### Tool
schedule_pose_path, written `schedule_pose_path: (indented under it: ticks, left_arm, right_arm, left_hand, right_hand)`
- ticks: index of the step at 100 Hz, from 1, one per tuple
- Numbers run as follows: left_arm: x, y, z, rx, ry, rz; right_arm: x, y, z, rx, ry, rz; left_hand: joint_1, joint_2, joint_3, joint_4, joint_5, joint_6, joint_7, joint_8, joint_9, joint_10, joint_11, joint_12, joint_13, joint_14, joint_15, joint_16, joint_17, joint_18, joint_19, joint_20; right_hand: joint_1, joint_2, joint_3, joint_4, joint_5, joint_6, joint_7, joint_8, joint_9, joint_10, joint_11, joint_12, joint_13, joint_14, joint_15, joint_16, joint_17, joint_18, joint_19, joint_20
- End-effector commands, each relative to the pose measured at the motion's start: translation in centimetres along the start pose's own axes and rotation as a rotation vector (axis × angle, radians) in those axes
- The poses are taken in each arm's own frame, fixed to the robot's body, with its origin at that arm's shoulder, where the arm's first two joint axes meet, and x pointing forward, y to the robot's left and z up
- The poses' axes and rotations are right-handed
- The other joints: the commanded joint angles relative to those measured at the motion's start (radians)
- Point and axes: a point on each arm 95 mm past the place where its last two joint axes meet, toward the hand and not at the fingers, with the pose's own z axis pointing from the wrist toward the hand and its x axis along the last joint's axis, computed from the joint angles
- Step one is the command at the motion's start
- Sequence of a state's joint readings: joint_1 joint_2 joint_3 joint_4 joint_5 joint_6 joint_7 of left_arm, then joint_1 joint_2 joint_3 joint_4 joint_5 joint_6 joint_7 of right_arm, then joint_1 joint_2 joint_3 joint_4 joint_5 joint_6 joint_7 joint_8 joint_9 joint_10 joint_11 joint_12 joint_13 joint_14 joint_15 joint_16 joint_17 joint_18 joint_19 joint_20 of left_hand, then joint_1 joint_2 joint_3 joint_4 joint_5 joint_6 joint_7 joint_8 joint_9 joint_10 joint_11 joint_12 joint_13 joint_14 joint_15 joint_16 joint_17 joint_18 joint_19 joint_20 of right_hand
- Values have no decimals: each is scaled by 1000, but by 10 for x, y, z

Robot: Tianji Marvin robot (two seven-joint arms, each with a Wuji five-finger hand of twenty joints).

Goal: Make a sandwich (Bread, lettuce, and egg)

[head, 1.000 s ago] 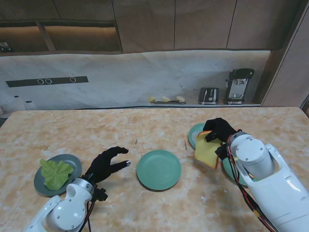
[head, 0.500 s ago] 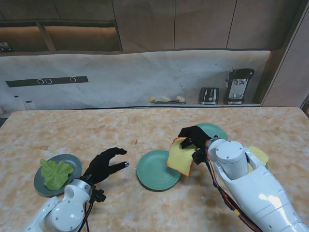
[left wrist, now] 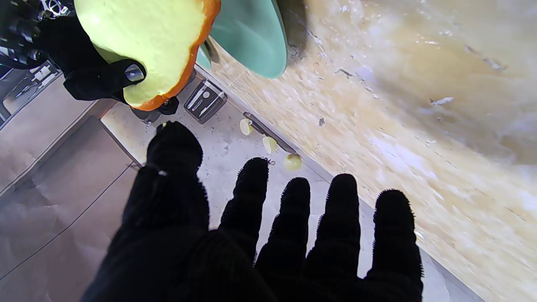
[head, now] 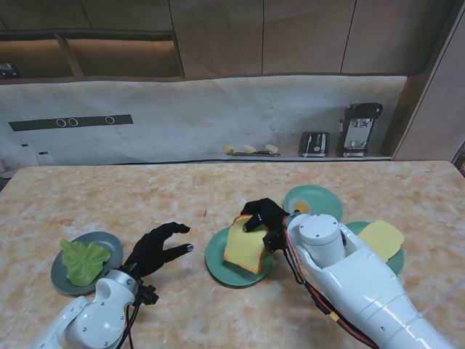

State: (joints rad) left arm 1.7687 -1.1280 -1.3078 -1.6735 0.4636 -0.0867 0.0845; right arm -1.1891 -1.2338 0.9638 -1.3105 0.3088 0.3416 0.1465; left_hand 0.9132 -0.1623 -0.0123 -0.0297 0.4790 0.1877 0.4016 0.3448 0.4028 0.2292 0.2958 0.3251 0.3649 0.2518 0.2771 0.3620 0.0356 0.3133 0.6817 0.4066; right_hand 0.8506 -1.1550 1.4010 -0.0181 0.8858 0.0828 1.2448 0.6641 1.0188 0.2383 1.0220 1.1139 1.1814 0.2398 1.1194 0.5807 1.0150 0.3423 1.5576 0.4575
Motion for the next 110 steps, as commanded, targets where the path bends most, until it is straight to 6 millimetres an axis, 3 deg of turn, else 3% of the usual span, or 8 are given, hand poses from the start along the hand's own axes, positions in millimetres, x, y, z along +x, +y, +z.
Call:
schedule_pose_path:
  ticks: [1,60,81,90,98,103,106,110]
  left_arm:
    - [-1,3,-3,-18,-9,3]
    - [-2,3,-2,-23,-17,1]
    - [-2,4,-1,-20,-18,-1]
    - [-2,3,-1,-21,-18,-1]
    - [-2,4,-1,-21,-17,-2]
    - [-2,4,-2,-20,-18,-2]
    - [-2,4,-2,-19,-18,-3]
    - [-2,4,-2,-18,-19,-4]
  right_arm:
    - [2,-11,3,47,-1,10]
    - [-12,-7,11,126,-36,-114]
    - [-15,-7,12,130,-24,-176]
    - [-14,-5,12,137,-27,-205]
    - [-14,-4,11,138,-23,-224]
    - [-13,-3,11,136,-18,-232]
    - [-12,-3,10,135,-15,-236]
    - [-12,-3,9,139,-10,-249]
  left_hand:
    - [14,22,-6,3,28,-12,19,16,-3,-17,6,8,-15,-4,12,16,-13,-1,16,25]
    - [15,24,-7,3,36,-10,19,17,-4,-17,5,8,-17,-4,13,16,-14,-1,18,25]
    - [15,25,-7,3,25,-12,16,16,-8,-17,5,8,-18,-5,13,16,-14,-2,18,25]
    - [15,24,-7,3,29,-11,19,17,-5,-16,7,9,-18,-4,13,16,-14,-2,18,25]
    - [15,25,-7,3,27,-11,18,16,-6,-16,6,8,-18,-3,13,16,-14,-2,19,25]
    - [15,26,-6,3,20,-14,15,15,-6,-18,6,8,-17,-3,14,16,-14,-1,19,25]
    - [15,26,-6,3,23,-12,16,16,-5,-17,6,8,-17,-3,14,16,-14,-1,19,25]
    - [15,26,-6,3,24,-12,17,16,-6,-15,6,8,-18,-3,13,16,-15,-2,19,25]
  right_hand:
    - [124,9,169,52,58,-65,21,17,33,-19,-11,-409,11,33,46,20,7,-18,24,0]
    - [103,19,169,3,4,-110,-19,33,-48,-81,-15,-434,-169,11,26,18,-260,-50,25,-4]
    - [76,38,152,-17,-80,-121,-98,-6,-210,-120,-21,-472,-352,-34,-68,25,-537,-149,-32,48]
    - [45,84,119,5,-110,-132,-163,-39,-282,-135,-29,-482,-437,-68,-102,41,-625,-206,-38,109]
    - [-19,176,41,73,-145,-137,-232,-75,-350,-153,-66,-508,-531,-120,-186,39,-693,-249,-89,177]
    - [-64,230,-32,96,-149,-131,-258,-93,-375,-155,-88,-528,-573,-147,-226,29,-718,-269,-158,316]
    - [-79,258,-56,139,-158,-134,-279,-104,-408,-158,-116,-543,-614,-167,-269,11,-760,-269,-202,326]
    - [-90,273,-85,147,-171,-140,-304,-114,-447,-162,-143,-557,-655,-179,-301,-4,-798,-275,-230,325]
